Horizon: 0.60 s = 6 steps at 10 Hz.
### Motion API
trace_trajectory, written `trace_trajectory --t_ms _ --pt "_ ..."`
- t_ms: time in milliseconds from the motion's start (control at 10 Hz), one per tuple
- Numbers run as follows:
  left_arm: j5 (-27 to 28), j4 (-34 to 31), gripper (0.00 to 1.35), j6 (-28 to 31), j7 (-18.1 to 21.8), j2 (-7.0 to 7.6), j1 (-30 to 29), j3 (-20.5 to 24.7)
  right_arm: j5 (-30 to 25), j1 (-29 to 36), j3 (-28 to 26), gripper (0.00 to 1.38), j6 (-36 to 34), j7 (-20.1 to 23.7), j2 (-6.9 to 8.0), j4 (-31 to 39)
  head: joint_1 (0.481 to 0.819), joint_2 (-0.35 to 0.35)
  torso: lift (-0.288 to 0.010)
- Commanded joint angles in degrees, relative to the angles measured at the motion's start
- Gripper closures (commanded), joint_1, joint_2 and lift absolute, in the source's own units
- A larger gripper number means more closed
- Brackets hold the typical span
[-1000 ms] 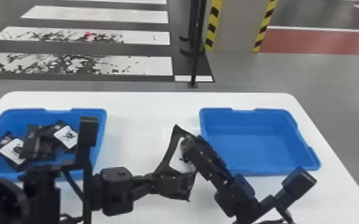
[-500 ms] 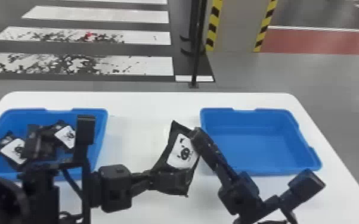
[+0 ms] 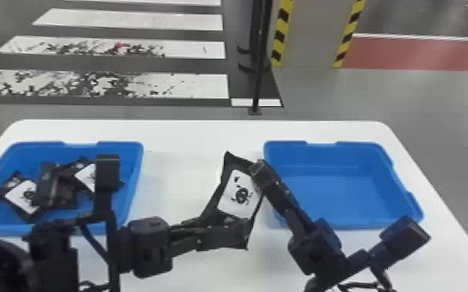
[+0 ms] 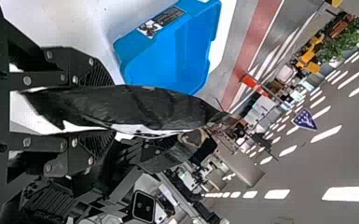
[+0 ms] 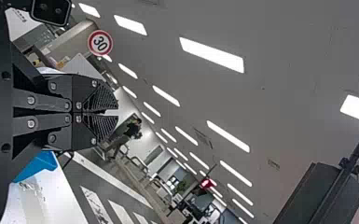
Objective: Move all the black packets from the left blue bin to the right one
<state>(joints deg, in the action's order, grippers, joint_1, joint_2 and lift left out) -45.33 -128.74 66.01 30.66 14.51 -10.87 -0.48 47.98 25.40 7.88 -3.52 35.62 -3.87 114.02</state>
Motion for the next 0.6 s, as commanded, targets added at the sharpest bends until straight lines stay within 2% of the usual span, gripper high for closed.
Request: trace_trajectory --t_ms 0,100,200,500 --pt "-0.7 0.0 0.07 0.2 -0.1 -0.19 -1.6 0.8 -0.6 -1.6 -1.7 1.28 0.2 0.0 -0.09 -0.3 0.695 -0.069 -0.185" --pt "-1.4 0.0 0.16 0.4 0.0 -0.28 -3.1 1.6 -1.4 -3.3 -3.1 1.28 0.4 0.0 -0.35 -1.3 0.695 -0.076 -0.185" --pt "-1.4 0.0 0.19 0.4 -0.1 -0.45 -4.3 2.3 -2.4 -4.7 -5.2 1.28 0.9 -0.2 -0.53 -2.9 0.695 -0.090 -0.185" --pt "-1.3 -1.7 0.20 -0.6 0.0 -0.72 -6.3 4.9 -6.5 -11.5 -11.5 1.28 1.0 -1.5 -2.02 -12.3 0.695 -0.141 -0.185"
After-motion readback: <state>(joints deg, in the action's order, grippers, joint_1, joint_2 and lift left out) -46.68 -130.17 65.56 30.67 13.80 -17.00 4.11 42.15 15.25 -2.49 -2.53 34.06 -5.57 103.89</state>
